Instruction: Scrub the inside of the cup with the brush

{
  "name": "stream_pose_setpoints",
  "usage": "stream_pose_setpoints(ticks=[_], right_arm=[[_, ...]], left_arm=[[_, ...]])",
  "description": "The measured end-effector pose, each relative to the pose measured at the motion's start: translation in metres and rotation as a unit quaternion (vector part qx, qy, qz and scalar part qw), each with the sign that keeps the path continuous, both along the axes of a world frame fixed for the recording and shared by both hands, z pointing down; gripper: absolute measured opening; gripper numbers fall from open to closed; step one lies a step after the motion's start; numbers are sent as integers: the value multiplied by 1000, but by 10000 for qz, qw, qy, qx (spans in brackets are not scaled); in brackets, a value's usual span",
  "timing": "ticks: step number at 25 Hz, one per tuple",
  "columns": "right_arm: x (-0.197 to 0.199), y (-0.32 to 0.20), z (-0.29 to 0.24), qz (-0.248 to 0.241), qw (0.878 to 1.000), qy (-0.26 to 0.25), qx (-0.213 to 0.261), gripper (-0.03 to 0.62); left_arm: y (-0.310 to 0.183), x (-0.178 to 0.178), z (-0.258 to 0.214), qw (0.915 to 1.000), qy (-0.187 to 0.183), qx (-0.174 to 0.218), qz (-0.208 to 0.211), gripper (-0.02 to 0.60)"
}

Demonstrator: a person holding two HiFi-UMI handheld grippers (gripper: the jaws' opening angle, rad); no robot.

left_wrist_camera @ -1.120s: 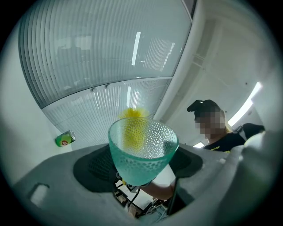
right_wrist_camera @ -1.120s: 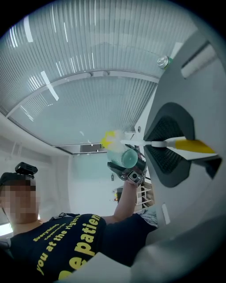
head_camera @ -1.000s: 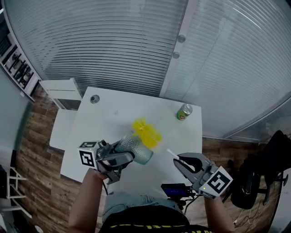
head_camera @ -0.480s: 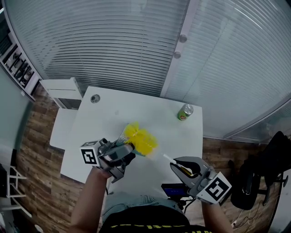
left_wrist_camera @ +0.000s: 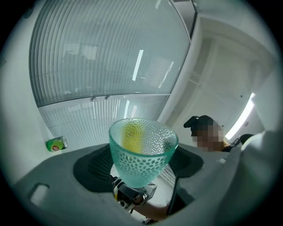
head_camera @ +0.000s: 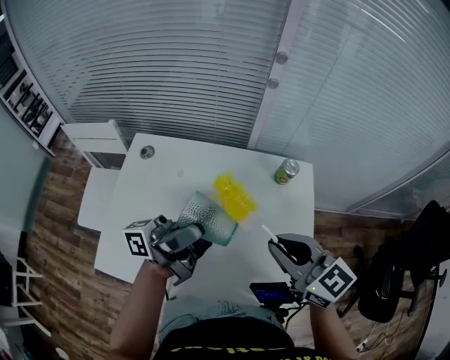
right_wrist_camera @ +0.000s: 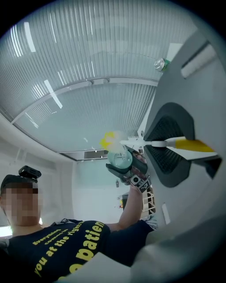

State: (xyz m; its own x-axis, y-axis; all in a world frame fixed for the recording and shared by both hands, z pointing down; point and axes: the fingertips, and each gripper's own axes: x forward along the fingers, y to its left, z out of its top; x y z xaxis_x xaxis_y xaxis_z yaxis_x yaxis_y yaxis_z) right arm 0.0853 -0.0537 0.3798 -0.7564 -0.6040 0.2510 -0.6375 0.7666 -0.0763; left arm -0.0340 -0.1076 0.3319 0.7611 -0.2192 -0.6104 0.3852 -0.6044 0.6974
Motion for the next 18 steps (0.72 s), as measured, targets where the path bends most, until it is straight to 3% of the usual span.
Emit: stream_pose_setpoints(ticks=[4,12,15,18], right_arm=[[-6,3,-14,-58,9997,-229,107,35],[-20,25,-34,-469,9971,-126,592,34],[-27,36,-35,-674,9957,-131,629,35],[-31,41,-32,-788,9948,-38,637,35]], left_arm=[[0,-2,1,9999,111,-97,-1,387],[-9,-7,4,9993,227,-264,-120,387],[-10,-8,-3,9979,471,-427,-71,387],[-12,-7,-5,9979,476,-436,-71,387]])
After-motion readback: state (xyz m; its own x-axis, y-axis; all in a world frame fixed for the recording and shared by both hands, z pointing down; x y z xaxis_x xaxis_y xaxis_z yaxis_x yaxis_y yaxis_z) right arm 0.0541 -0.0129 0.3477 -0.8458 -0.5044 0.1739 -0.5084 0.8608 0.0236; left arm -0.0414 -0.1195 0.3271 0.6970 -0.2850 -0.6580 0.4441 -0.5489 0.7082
